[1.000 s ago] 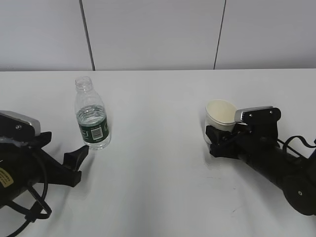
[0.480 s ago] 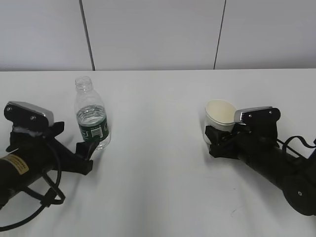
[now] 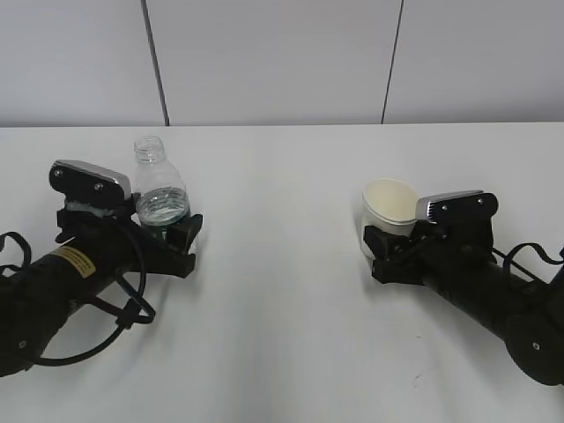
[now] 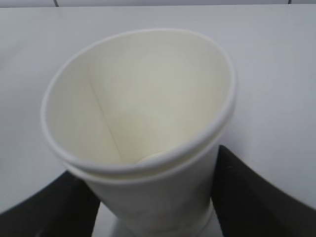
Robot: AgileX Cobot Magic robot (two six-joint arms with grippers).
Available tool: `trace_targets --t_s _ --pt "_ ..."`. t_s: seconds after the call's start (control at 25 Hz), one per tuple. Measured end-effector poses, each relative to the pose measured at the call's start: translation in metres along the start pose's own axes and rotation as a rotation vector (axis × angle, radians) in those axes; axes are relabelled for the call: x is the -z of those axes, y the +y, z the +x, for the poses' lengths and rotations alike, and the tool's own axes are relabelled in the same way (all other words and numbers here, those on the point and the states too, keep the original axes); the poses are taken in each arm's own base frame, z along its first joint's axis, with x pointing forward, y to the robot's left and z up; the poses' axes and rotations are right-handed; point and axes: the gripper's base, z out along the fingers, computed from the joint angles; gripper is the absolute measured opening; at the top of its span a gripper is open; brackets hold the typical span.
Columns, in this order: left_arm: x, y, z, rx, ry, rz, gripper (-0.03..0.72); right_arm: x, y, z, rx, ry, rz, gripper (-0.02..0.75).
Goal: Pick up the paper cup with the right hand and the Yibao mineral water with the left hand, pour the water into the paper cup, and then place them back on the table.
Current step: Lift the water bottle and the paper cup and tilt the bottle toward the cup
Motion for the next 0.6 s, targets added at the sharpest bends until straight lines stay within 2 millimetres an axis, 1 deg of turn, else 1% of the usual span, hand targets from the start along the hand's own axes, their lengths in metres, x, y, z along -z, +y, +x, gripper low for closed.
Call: trace_targets --t_s 0.16,0.32,0.4,0.52,0.6 --pt "-0.016 0.0 0.004 0.0 -0.008 0.0 0.588 0.0 0.0 0.0 0.001 -0.001 -0.002 0.509" --pt "-0.018 0.0 0.005 0.0 -0.006 -0.002 0.555 0.0 0.0 0.0 0.002 -0.001 -0.004 0.509" --pt "-0.018 0.0 0.005 0.0 -0.006 -0.002 0.502 0.0 0.001 0.0 0.005 0.0 -0.012 0.509" --pt "-0.018 0.0 0.005 0.002 -0.006 -0.002 0.398 0.0 0.003 0.0 0.017 0.003 -0.039 0.509" --pt "-0.018 0.0 0.006 0.002 -0.005 -0.002 0.352 0.0 0.006 0.001 0.03 0.006 -0.068 0.509"
